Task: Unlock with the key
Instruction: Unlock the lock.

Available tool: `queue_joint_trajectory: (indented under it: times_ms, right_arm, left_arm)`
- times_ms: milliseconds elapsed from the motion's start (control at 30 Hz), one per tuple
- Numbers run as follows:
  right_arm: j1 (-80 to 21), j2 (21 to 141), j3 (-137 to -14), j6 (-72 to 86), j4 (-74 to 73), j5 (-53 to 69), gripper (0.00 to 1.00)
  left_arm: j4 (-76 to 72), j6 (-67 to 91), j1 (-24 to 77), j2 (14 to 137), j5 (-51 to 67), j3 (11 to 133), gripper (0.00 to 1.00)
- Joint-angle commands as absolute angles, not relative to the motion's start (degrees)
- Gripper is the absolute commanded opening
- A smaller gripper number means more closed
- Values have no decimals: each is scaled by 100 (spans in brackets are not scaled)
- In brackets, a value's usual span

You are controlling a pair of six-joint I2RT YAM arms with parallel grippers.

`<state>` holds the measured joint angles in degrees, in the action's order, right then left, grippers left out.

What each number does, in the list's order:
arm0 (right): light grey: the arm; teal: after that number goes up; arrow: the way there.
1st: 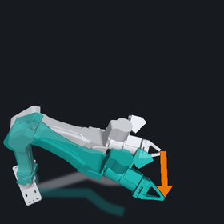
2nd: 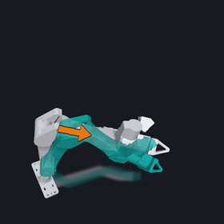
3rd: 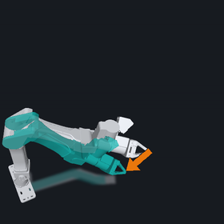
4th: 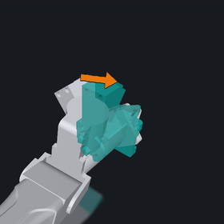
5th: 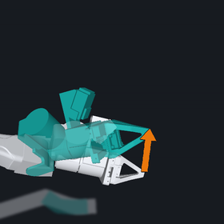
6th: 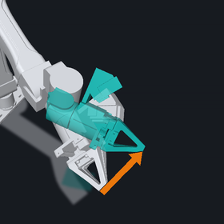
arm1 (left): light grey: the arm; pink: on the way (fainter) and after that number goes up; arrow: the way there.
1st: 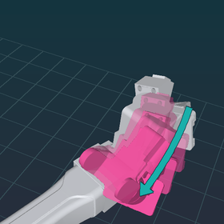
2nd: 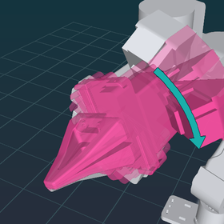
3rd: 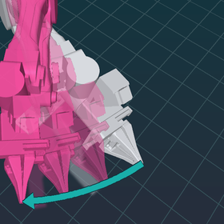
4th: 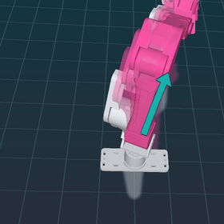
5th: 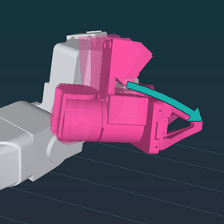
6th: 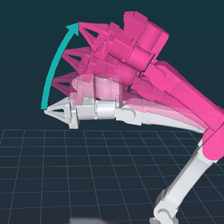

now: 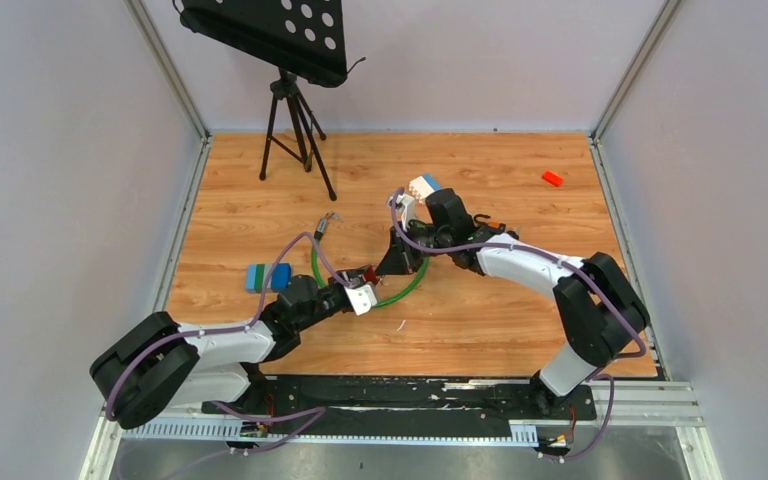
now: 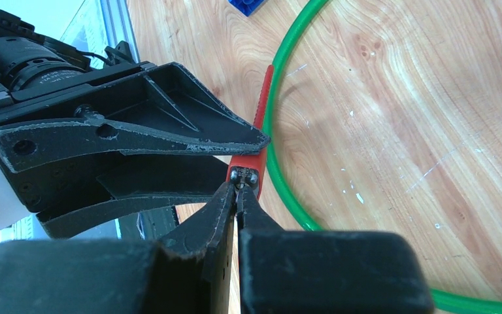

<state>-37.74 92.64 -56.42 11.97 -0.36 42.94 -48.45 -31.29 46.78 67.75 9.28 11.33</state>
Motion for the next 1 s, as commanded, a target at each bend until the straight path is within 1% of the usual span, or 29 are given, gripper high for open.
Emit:
queue_joint_trajectory:
  times_ms: [0,200,333,533,667,800,967]
  right_arm:
    - [-3867,9497,-5593,1347,423,4038,0]
    - [-3865,9652,-5673,1480,334,3986,0]
    - [-3824,9852,-5784,1721,290,4068,0]
    - [-3471,10135,-5848,2437,354,4506,0]
    - [-3343,10420,-5850,3229,737,5027,0]
    - [-3334,10661,-5751,4226,1589,5575,0]
    - [-3332,10773,-5504,5092,2406,5866,0]
  left_arm:
    - [-5841,-2950,4807,6495,1514,1716,0]
    - [-5781,-3026,4808,6404,1624,1764,0]
    - [-5597,-3144,4816,6438,1288,1905,0]
    - [-5513,-4489,5011,6584,477,1917,0]
    - [-5498,-5246,5214,6738,190,1951,0]
    - [-5595,-5939,5455,6964,-189,1925,0]
    - [-6045,-6676,5671,7294,-583,1806,0]
